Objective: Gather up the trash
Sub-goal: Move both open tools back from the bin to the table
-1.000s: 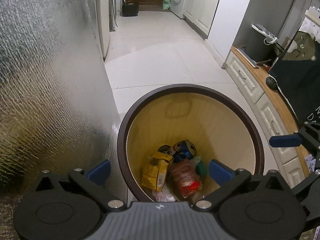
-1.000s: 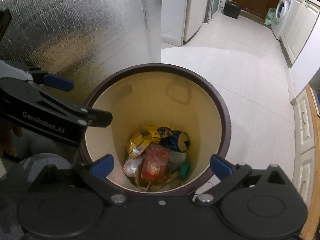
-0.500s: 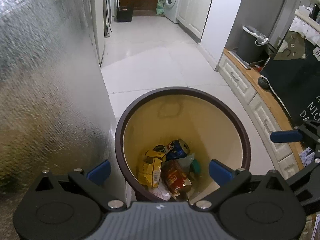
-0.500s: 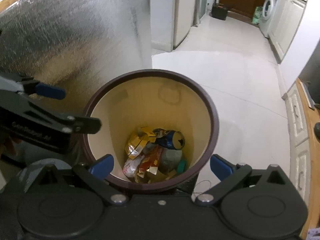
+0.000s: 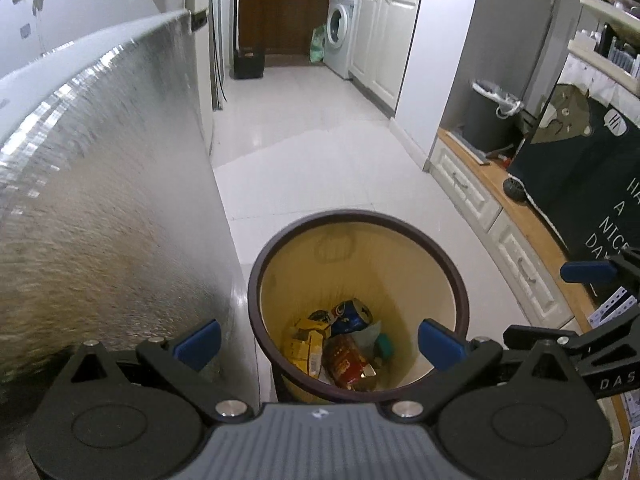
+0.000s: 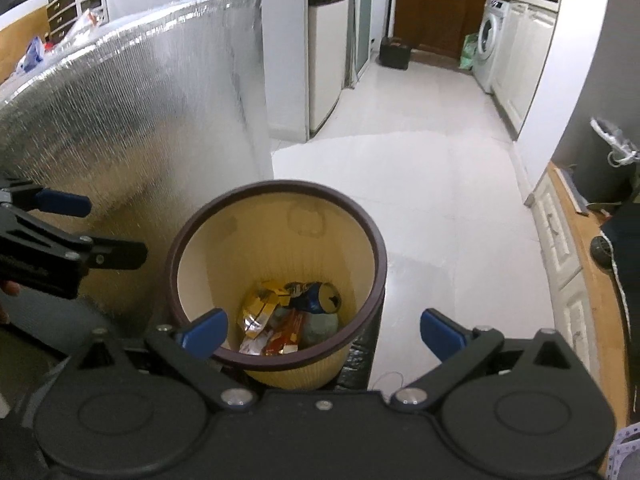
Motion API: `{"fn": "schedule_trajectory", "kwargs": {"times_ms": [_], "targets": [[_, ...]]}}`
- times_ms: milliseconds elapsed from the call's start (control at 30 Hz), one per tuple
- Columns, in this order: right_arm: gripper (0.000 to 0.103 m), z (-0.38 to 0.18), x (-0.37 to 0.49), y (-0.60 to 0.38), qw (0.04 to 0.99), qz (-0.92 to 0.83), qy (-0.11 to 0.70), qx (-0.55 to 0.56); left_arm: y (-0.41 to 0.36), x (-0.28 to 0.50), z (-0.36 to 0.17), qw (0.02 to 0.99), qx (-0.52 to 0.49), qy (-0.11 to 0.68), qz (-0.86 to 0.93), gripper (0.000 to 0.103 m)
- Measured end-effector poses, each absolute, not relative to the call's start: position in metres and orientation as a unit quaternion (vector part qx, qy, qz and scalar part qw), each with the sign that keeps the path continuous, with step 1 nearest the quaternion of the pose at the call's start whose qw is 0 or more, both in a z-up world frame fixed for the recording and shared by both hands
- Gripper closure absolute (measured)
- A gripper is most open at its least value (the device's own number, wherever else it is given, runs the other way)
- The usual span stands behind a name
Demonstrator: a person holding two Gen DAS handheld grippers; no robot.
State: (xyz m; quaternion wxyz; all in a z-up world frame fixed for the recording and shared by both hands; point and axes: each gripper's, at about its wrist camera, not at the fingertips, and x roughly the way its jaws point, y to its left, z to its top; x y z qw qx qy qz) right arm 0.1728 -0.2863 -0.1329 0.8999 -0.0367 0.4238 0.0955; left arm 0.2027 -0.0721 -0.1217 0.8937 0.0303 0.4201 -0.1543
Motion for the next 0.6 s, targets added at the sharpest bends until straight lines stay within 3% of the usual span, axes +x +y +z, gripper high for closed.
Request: {"fn": "schedule_trajectory", "kwargs": {"times_ms": [600], "targets": [[0.000, -0.066, 0.115, -0.290, 0.944, 0.063, 0.324, -0.013, -0.064, 0.142, -0.063, 0.920, 0.023, 0.337, -0.198, 0.000]]}}
